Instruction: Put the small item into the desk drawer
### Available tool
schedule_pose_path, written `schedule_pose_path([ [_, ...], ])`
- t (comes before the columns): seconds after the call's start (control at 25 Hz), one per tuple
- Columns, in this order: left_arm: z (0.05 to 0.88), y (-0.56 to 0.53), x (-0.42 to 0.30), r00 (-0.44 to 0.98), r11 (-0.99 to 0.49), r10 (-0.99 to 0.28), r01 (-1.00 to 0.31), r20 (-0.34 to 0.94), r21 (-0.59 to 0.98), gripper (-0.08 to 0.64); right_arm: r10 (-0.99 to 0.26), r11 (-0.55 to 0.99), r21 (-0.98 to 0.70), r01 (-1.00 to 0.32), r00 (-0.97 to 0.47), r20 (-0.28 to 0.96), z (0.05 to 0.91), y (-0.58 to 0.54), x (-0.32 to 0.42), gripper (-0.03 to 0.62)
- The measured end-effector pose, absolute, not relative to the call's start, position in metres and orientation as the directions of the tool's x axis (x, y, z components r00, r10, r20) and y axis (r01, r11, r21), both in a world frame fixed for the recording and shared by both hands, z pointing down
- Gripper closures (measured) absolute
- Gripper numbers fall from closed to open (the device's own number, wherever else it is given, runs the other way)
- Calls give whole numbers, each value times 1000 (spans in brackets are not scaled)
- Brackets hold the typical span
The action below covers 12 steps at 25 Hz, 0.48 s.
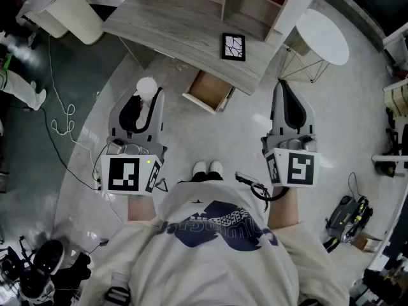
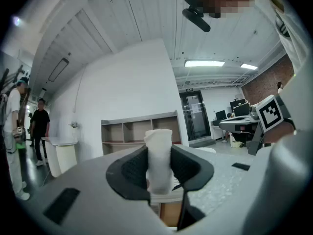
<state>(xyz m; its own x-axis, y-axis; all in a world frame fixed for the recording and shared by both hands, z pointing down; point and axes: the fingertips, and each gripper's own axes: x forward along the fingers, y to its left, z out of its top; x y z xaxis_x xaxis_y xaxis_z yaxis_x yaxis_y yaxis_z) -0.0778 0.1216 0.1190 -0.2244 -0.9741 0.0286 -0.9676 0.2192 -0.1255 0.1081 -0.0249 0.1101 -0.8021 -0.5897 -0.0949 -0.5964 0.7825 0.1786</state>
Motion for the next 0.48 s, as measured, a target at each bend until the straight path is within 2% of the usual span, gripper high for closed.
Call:
schedule_pose_path([
  [0.48, 121, 121, -75, -232, 227, -972, -965, 27, -129, 422, -589, 783, 184, -594, -804, -88, 115, -27, 112, 595],
])
